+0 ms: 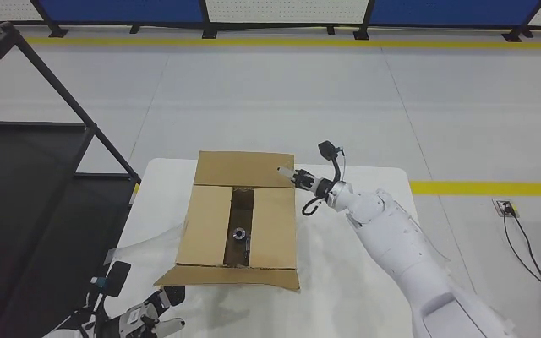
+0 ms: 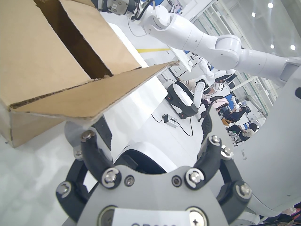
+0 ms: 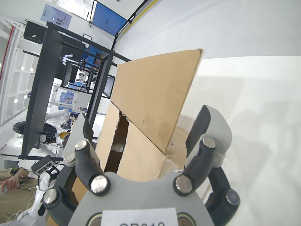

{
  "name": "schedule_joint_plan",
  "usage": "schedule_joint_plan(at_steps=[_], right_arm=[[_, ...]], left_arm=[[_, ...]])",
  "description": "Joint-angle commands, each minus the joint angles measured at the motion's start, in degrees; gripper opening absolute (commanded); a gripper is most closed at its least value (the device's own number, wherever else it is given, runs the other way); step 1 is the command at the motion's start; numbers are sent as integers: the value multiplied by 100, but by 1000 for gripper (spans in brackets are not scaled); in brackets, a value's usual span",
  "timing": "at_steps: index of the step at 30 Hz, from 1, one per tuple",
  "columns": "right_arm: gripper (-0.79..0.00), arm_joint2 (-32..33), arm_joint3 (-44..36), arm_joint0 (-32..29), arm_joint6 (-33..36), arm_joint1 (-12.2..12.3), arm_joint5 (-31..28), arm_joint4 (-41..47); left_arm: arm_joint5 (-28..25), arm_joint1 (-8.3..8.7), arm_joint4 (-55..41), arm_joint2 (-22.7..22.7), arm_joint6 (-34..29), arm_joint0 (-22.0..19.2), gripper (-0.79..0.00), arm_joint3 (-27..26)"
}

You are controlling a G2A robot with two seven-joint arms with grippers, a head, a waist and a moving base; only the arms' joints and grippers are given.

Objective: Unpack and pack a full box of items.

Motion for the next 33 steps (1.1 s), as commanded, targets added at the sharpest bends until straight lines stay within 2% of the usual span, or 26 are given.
schedule_joint_plan(at_steps=[1,13,20,29,33], right_arm=[[0,63,31,22,173,-3,-198,131],[0,393,124,193,710,129,-1196,394],[0,525,-148,231,1339,300,-1636,325],[0,608,-997,67,2357,524,-1557,219],[0,700,-1476,-71,2819,635,-1142,356]], left_arm=[[9,9,-22,-19,19,-10,0,-7],[161,12,56,-60,491,-202,0,-59],[519,-10,299,38,846,-491,0,-158],[1027,-44,673,382,1104,-1023,0,-97],[1205,-68,907,530,1289,-1202,0,26]])
